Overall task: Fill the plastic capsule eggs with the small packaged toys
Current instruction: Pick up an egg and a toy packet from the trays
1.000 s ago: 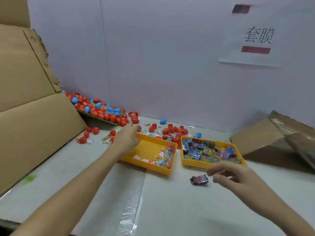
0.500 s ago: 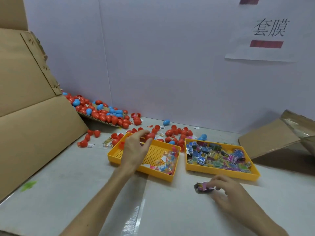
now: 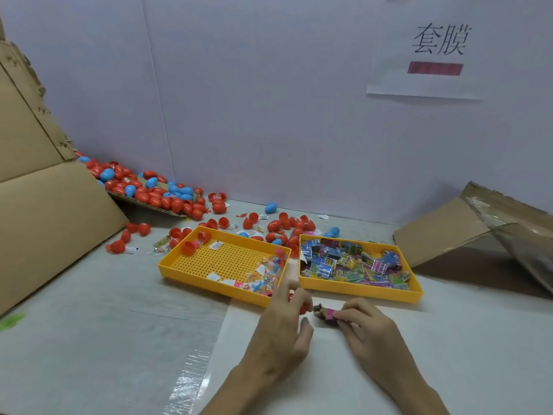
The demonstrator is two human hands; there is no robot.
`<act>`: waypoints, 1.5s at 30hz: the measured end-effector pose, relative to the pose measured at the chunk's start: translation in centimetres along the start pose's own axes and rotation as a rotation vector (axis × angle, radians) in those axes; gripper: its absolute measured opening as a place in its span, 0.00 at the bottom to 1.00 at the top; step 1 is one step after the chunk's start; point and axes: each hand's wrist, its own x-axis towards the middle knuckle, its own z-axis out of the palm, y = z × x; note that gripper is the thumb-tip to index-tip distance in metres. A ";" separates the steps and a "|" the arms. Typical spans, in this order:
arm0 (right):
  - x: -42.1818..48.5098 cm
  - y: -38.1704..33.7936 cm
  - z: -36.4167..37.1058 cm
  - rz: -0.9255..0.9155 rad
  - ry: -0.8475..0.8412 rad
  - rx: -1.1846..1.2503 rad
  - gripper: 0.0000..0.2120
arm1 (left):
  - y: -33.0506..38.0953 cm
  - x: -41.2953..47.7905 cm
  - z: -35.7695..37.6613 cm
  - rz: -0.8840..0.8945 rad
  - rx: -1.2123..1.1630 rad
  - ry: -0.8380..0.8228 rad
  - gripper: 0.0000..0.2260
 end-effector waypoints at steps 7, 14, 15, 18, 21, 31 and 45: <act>-0.1 -0.3 -0.2 -0.039 -0.020 0.075 0.10 | -0.6 0.8 1.0 -0.072 0.212 -0.219 0.20; 0.1 -0.4 -0.3 -0.004 -0.039 0.160 0.09 | -0.8 0.5 0.8 -0.138 0.184 -0.176 0.13; 0.1 -0.3 -0.3 0.024 -0.043 0.180 0.10 | -0.9 0.5 0.9 -0.140 0.182 -0.171 0.13; 0.0 -0.2 -0.3 0.065 -0.067 0.202 0.14 | -1.1 0.5 0.9 -0.136 0.191 -0.159 0.12; -0.1 -0.5 -0.3 0.034 -0.036 0.169 0.12 | -1.2 0.5 0.9 -0.134 0.201 -0.155 0.12; -0.2 -0.8 -0.6 0.199 0.019 0.317 0.13 | -1.0 0.4 0.7 -0.142 0.185 -0.147 0.12; 0.5 0.1 -3.0 0.499 0.122 0.850 0.10 | 0.3 0.3 -0.8 -0.218 -0.277 0.019 0.08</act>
